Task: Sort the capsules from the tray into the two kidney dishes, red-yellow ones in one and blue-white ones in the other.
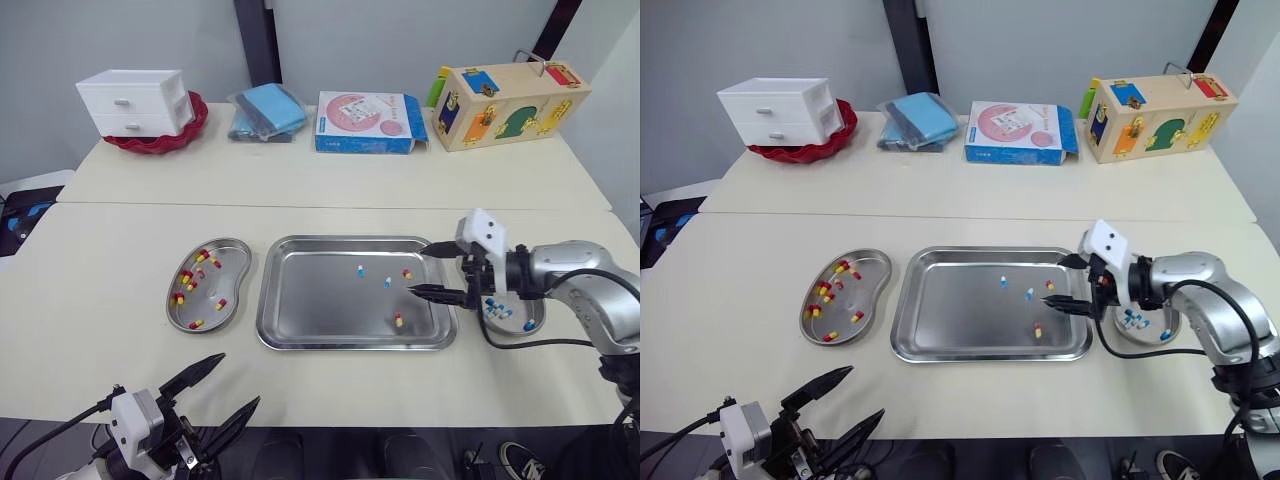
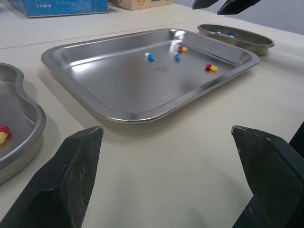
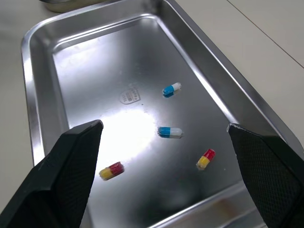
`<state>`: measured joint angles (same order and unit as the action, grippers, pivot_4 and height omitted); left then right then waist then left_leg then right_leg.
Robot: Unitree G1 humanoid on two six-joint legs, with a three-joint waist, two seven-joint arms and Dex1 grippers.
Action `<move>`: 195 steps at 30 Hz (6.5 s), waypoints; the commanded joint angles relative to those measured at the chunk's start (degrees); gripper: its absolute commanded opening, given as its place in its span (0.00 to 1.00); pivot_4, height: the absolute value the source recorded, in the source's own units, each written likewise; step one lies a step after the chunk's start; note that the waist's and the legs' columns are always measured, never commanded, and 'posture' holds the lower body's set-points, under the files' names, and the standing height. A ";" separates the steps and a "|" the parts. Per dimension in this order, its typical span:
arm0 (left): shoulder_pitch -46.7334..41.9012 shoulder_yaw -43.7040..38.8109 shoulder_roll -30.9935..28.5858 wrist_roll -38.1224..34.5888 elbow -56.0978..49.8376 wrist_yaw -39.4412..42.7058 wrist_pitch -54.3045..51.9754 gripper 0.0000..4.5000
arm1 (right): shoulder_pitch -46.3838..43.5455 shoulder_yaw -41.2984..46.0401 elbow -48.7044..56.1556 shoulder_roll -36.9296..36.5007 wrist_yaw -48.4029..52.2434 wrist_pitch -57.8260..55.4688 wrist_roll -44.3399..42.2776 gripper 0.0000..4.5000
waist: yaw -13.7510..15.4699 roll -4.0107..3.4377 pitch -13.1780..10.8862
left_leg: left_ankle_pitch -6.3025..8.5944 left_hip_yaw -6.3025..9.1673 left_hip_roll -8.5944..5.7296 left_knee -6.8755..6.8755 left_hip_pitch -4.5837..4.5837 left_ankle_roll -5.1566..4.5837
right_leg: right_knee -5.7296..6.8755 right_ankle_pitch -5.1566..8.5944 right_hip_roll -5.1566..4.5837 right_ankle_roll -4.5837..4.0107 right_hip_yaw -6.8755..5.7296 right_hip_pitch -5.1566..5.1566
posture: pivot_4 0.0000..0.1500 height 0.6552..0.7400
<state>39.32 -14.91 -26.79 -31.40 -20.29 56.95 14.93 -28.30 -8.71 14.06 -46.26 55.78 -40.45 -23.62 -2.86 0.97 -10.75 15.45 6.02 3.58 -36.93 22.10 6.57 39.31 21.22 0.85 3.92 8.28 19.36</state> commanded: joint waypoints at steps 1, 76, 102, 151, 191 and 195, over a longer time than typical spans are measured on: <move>-0.38 -0.28 -0.29 -0.36 -0.53 0.31 0.05 1.00 | -2.83 -2.52 -0.88 3.75 -4.50 -1.10 3.20 0.99 | -0.15 0.00 0.00 | 0.00 0.01 0.00 0.00 0.00 0.00 | 0.00 0.00 0.00 0.00 -0.01 0.00 | 1.00 1.00; -3.01 -0.52 -3.29 0.11 0.59 3.47 0.27 1.00 | -5.88 -6.39 0.35 18.54 -10.77 -3.49 13.64 0.00 | -0.36 -0.03 0.01 | -0.02 0.08 -0.03 -0.07 0.68 0.02 | 0.53 0.01 0.00 -0.04 -0.08 0.87 | 1.00 1.00; -11.92 2.43 -6.56 -0.50 9.09 18.15 2.91 1.00 | 28.25 32.40 3.93 -9.73 -2.72 1.40 3.60 0.00 | -0.23 -0.02 0.01 | -0.02 0.01 -0.07 -0.09 0.54 0.01 | 0.45 0.01 0.00 -0.04 -0.01 0.64 | 1.00 1.00; -10.21 0.93 -6.13 -0.83 8.68 14.87 3.09 1.00 | 34.49 44.18 -21.98 -14.52 10.11 23.15 2.37 0.99 | -0.45 -0.04 0.02 | 0.00 -0.20 -0.08 -0.04 -0.23 -0.01 | 0.13 0.00 0.00 0.01 0.22 -0.17 | 1.00 1.00; -8.64 0.90 -3.33 -0.35 7.38 8.31 1.41 1.00 | 1.97 1.98 6.39 -7.23 3.12 -5.12 -3.44 0.99 | -0.19 -0.14 0.01 | 0.00 -0.08 -0.01 -0.02 -0.08 0.00 | 0.05 -0.03 -0.01 0.04 0.08 -0.04 | 1.00 1.00; -7.55 1.16 -2.89 0.06 6.41 7.87 1.95 1.00 | -0.98 -4.06 3.90 -1.06 -1.76 -4.76 1.67 0.99 | -0.29 -0.13 0.01 | 0.00 -0.04 -0.01 -0.01 -0.03 0.00 | 0.06 -0.03 -0.01 0.04 0.04 0.01 | 1.00 1.00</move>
<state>31.32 -13.47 -29.89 -31.28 -11.85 65.30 16.42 -28.37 -11.94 17.67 -47.77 55.69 -45.68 -23.69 -3.15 0.84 -10.75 15.45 6.00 3.56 -36.94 22.07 6.57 39.38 21.19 0.84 3.95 8.30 19.38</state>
